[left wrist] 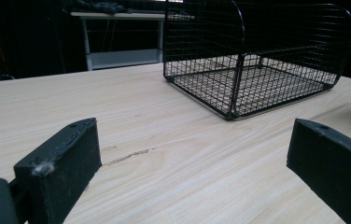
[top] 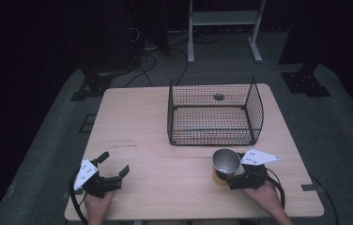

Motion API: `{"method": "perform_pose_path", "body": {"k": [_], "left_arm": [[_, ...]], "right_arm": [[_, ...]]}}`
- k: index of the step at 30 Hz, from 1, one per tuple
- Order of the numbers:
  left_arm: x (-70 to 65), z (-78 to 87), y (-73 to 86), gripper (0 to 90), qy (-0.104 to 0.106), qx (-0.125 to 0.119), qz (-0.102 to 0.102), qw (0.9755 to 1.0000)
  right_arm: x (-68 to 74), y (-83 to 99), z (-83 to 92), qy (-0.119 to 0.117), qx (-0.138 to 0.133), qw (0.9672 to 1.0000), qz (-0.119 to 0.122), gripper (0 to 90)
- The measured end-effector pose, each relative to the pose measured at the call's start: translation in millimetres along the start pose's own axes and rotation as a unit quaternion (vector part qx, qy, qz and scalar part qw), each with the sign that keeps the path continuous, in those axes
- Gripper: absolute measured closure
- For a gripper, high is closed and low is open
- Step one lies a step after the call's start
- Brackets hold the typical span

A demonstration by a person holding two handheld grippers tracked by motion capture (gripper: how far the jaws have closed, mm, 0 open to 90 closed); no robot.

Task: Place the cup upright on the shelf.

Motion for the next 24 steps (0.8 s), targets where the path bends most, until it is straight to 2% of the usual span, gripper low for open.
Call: {"method": "perform_pose_path", "body": {"k": [13, 24], "left_arm": [[-0.1, -0.1, 0.1, 2.2, -0.001, 0.001, 0.000, 1.0000], [-0.1, -0.2, 0.0, 2.2, -0.001, 0.000, 0.000, 1.0000]], "right_arm": [[-5.2, -8.6, 15.2, 0.005, -0.005, 1.0000, -0.005, 12.6], [-9.1, -19.7, 28.7, 0.011, -0.007, 0.9999, 0.003, 12.6]]}}
Point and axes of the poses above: each handheld gripper's, and its own axes: z roughly backward along the jaws, y roughly out of its underside, x roughly to its left, the point moved 4 cm from there along -z, roughly forward along the jaws, and after that the axes turned 9 degrees about -y, right-handed, at the moved point
